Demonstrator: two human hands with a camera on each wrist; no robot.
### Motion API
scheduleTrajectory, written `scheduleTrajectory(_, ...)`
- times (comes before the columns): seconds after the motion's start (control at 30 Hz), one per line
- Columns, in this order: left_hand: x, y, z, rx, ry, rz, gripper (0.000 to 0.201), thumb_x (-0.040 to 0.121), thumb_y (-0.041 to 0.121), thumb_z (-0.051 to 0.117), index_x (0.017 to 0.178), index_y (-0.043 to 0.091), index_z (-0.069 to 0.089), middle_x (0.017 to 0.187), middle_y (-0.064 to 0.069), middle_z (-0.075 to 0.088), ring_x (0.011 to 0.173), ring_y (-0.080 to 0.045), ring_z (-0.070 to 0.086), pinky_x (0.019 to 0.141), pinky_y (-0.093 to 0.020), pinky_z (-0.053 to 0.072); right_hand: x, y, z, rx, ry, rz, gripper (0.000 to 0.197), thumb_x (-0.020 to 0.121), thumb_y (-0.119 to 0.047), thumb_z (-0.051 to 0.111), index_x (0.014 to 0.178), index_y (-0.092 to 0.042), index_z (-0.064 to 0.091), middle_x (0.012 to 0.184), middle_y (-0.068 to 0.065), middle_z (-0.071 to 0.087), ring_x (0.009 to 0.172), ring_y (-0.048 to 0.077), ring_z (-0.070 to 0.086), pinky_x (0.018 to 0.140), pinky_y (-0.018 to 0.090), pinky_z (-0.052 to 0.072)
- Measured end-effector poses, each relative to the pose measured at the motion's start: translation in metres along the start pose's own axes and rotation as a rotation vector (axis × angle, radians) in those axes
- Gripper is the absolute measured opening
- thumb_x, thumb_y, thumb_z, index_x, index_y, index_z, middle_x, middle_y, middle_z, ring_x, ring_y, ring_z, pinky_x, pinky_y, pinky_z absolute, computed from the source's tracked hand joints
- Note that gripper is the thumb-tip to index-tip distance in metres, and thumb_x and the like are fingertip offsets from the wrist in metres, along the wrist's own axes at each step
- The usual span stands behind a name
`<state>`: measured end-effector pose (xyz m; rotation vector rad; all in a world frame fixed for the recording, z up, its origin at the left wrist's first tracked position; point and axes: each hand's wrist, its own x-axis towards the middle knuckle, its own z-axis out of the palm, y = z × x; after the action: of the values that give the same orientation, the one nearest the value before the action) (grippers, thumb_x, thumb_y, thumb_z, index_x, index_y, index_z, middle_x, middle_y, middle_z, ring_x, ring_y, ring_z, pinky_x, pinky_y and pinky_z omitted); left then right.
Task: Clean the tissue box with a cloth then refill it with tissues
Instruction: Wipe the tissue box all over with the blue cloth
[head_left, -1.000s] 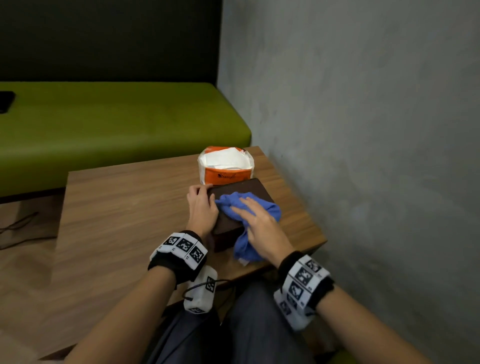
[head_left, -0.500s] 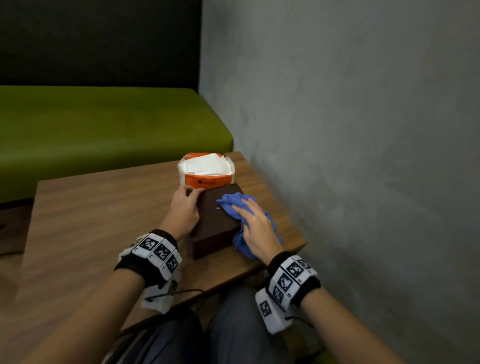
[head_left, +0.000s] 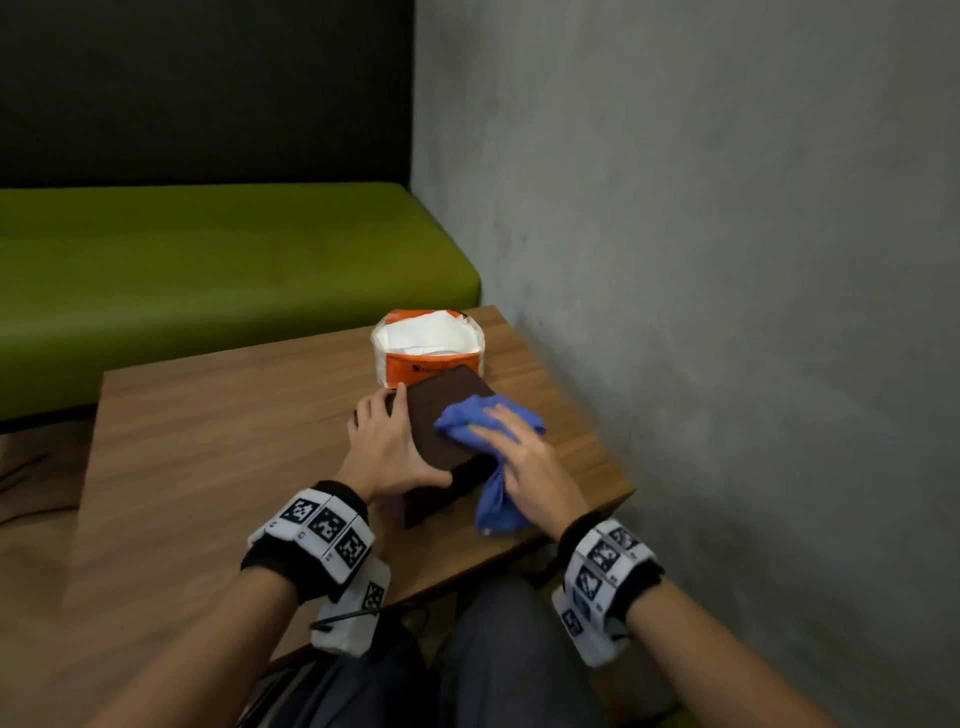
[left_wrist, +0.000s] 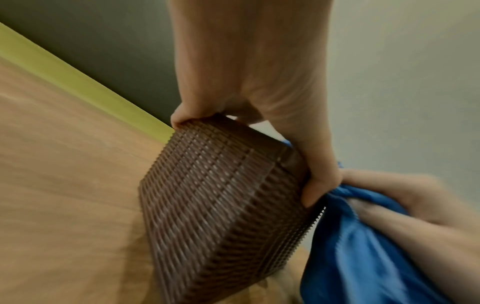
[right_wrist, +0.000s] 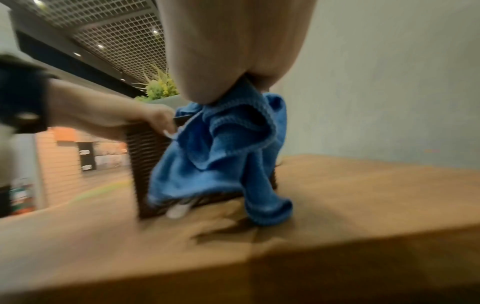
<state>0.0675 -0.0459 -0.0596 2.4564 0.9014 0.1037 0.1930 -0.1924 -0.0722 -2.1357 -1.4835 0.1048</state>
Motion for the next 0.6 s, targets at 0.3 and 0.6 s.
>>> scheduleTrajectory(0.3,0.006,-0.012,-0.010,0.061,-0.134,0.197,0.141,0.028,0.072,0.047,0.146,0.007,0.009,0.149,-0.017,0.019,0.138,-0.033,0.017,0.115,-0.043,0.018,-0.024,-0.009,-0.010,-0.046,-0.098,-0.143,0.052,0.074,-0.003,0.031,0.116,-0.002,0.062,0.127,0.026,0.056,0.120,0.038,0.052,0.106,0.026,0.022)
scheduleTrajectory(0.6,0.014,0.005,-0.042,0.361,-0.306,0.310,0.080,0.080,0.007,0.053,0.141,0.045,0.018,0.159,-0.007,-0.004,0.146,-0.031,-0.007,0.117,-0.056,0.009,0.000,0.002,-0.018,0.118,-0.002,0.078,0.048,0.086,0.012,0.042,0.128,-0.007,0.053,0.140,0.014,0.046,0.129,0.026,0.044,0.102,0.010,0.021)
